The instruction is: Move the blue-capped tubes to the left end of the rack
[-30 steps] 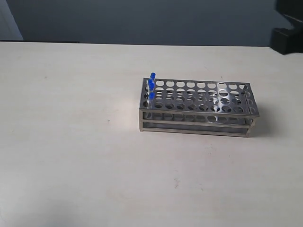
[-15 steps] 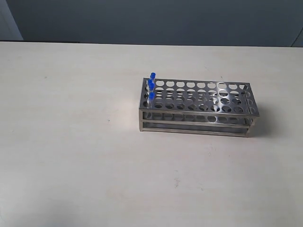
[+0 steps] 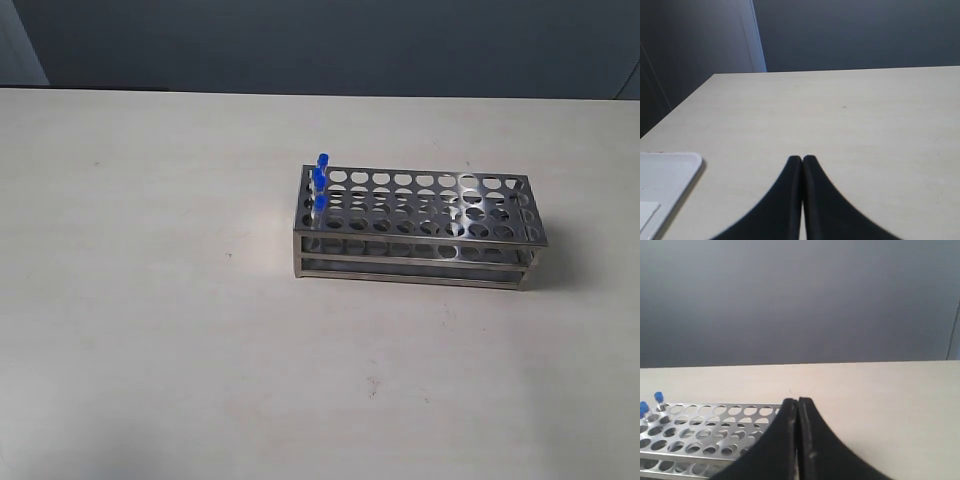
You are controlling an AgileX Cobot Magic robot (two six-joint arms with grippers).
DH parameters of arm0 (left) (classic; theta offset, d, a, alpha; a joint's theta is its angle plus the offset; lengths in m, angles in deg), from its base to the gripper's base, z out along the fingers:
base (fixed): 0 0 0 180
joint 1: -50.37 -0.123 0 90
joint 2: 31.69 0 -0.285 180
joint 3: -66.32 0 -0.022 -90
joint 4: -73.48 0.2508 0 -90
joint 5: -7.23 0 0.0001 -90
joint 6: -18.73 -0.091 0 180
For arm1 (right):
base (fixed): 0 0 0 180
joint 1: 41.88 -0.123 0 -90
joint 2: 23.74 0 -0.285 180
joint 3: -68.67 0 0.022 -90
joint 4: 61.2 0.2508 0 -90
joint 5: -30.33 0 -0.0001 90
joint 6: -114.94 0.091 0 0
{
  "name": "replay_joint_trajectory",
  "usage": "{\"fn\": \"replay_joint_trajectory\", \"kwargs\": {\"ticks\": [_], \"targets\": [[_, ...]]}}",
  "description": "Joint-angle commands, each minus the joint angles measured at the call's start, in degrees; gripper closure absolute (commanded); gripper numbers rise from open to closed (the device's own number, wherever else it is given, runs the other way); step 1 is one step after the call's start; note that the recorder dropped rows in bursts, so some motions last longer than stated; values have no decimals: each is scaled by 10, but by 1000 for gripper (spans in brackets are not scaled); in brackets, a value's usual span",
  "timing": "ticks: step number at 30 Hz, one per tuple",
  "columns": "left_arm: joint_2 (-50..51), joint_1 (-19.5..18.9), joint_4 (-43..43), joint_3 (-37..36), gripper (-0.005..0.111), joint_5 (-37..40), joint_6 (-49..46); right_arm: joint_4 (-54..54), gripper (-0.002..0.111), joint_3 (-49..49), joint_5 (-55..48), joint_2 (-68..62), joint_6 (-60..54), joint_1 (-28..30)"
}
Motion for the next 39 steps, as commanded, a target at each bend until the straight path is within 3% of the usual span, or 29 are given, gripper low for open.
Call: {"fn": "replay_joint_trajectory", "kwargs": {"ticks": [1, 3, 4, 6, 8, 11, 15, 18, 24, 27, 39], "targets": [[-3, 2, 3, -1, 106, -6, 3, 17, 109, 14, 35, 8, -3, 5], [-3, 2, 3, -1, 106, -6, 3, 126, 109, 49, 37, 25, -106, 5], [-3, 2, 3, -1, 106, -6, 3, 253, 109, 52, 32, 44, -221, 5], [-3, 2, 3, -1, 106, -6, 3, 342, 109, 52, -17, 72, -305, 5], [-3, 2, 3, -1, 106, -5, 3, 342, 109, 52, -51, 91, -333, 5], [-3, 2, 3, -1, 106, -5, 3, 473, 109, 52, -133, 94, -465, 5], [-3, 2, 3, -1, 106, -5, 3, 578, 109, 52, -154, 114, -629, 5], [-3, 2, 3, -1, 106, -5, 3, 579, 109, 52, -213, 123, -635, 5], [-3, 2, 3, -1, 106, -5, 3, 572, 109, 52, -214, 123, -635, 5], [-3, 2, 3, -1, 106, -5, 3, 562, 109, 52, -218, 124, -574, 12], [-3, 2, 3, -1, 106, -5, 3, 593, 109, 52, -210, 124, -580, 12]]}}
